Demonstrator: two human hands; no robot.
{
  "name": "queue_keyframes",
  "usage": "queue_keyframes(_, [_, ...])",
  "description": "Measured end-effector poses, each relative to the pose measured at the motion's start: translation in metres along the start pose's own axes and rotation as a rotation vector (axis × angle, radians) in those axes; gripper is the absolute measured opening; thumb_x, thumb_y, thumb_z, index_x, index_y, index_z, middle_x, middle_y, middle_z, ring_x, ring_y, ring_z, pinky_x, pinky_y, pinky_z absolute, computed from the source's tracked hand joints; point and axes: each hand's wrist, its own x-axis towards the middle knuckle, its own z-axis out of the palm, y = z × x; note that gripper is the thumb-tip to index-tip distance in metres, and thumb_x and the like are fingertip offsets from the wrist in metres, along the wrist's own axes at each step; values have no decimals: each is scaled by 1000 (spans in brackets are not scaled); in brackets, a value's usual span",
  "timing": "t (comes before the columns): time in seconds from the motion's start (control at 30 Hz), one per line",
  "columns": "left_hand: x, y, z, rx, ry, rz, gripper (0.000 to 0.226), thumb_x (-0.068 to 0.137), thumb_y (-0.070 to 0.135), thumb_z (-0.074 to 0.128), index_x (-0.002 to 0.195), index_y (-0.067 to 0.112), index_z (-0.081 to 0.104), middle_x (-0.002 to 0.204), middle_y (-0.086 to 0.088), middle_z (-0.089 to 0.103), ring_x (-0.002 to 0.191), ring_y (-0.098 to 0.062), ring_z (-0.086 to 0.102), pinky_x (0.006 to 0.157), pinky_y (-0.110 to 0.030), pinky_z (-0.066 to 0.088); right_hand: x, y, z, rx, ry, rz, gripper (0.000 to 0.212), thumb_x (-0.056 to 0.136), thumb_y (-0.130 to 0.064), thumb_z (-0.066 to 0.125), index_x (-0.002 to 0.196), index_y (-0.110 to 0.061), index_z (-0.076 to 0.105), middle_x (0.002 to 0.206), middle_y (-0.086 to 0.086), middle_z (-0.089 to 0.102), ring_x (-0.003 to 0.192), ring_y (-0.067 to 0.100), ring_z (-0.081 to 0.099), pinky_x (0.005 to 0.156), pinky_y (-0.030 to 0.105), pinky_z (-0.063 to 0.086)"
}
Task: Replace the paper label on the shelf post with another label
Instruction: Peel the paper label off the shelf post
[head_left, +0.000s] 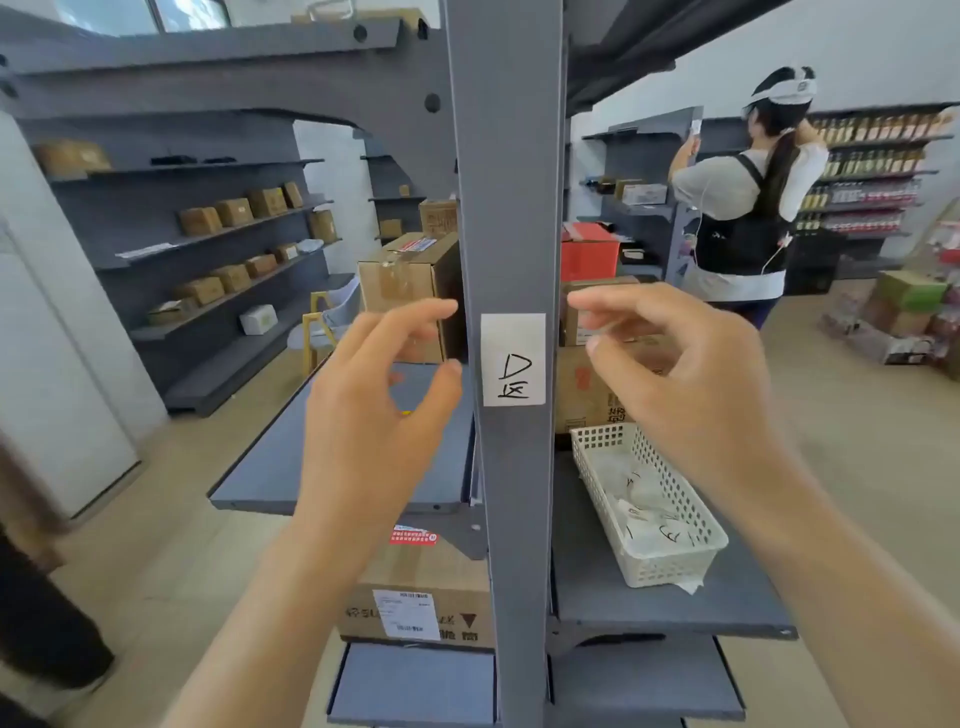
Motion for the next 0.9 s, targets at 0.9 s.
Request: queue_keyframes(0.9, [10, -24, 33, 120, 189, 251, 22, 94, 36, 74, 111, 21, 76, 106, 2, 75, 83, -5, 57, 57, -31, 56, 0, 19, 24, -106, 91, -203, 34, 90, 4, 65, 115, -14, 79, 100, -4, 78, 66, 16, 66, 64, 31, 57])
